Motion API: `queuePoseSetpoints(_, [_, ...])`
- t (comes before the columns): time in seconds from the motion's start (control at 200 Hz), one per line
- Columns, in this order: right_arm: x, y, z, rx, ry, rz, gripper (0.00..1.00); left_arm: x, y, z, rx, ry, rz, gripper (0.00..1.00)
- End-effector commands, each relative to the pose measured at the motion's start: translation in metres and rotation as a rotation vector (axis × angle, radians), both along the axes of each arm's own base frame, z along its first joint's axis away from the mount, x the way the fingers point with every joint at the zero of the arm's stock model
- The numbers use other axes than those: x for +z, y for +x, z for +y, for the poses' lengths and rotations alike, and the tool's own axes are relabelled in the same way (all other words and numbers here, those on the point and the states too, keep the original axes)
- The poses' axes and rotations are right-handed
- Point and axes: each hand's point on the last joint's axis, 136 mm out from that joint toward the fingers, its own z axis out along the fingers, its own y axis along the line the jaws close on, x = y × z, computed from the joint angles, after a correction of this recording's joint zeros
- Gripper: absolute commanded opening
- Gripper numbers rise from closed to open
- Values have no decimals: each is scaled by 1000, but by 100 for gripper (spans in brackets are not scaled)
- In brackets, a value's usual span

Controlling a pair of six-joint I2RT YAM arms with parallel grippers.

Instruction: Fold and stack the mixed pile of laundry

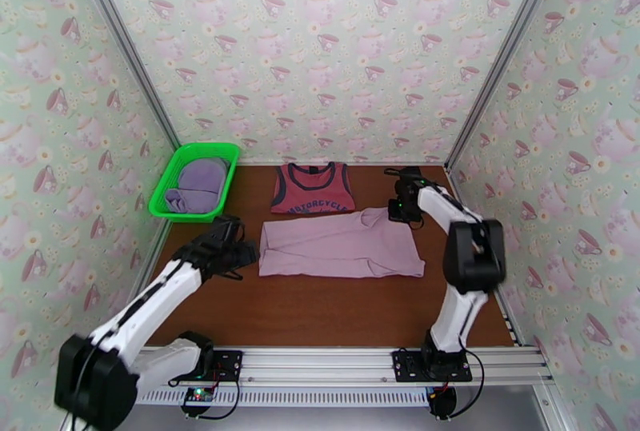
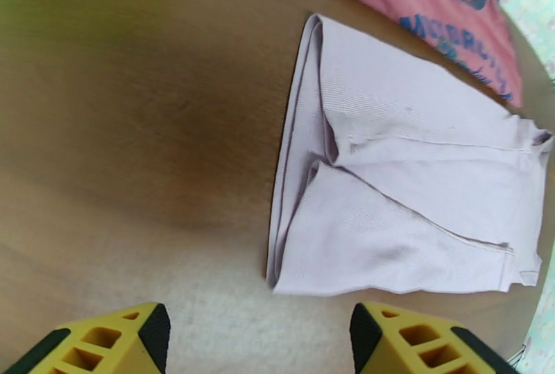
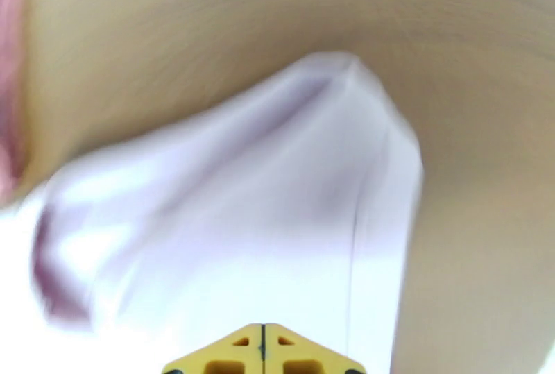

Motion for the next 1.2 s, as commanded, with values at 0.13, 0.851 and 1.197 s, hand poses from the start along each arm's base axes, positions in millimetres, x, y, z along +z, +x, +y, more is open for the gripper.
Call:
queuePoseSetpoints(0.13, [107,-119,149,463,199,-424,56,0,99,-32,-102,-37,-54,74])
queuePoseSetpoints(0.851, [-65,-165,414,879,-123,-87,60,-117,144,-45,-190,-54,168,39])
queuePoseSetpoints(1.197, [-115,-162,412,812,-187,23,56,-127,139,-49,-215,-78,185,12])
